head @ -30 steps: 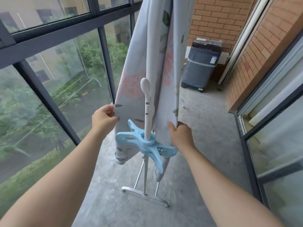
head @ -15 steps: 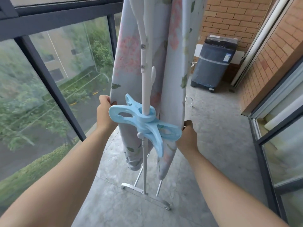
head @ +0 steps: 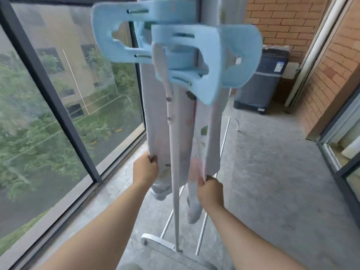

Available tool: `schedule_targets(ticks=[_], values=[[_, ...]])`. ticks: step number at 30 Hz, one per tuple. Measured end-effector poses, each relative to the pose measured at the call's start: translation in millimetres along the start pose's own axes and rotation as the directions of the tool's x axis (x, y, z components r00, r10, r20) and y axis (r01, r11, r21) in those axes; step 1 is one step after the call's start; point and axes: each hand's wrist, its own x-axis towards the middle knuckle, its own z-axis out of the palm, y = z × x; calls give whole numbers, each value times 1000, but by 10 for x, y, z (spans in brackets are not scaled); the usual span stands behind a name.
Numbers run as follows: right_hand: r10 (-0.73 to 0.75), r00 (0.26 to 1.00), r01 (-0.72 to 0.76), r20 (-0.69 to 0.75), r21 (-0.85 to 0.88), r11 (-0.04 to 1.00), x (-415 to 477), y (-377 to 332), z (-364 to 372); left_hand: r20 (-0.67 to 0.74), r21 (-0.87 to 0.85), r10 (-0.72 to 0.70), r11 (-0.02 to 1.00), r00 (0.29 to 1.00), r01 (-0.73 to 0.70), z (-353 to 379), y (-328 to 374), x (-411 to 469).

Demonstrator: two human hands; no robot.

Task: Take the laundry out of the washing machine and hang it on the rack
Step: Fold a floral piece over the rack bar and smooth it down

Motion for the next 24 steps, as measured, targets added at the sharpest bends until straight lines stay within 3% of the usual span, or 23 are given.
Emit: schedule_targets(ticks=[6, 14, 21, 24], values=[[10, 1000, -10, 10, 21, 1000, 178, 630, 631, 15, -100, -2, 995, 1000, 3, 646, -760, -155], [82, 994, -79, -70, 48, 996, 119, 1305, 987, 145, 77, 8, 997, 989, -20, 1140, -1444, -349], [198, 980, -198, 24, -5, 980, -43, 1743, 1155, 214, 149, 46, 986, 976, -79, 1308, -1883, -596], [230, 973, -229, 23, -54, 972, -90, 1860, 1227, 214, 96, -45, 995, 976, 25, 1386, -2026, -644]])
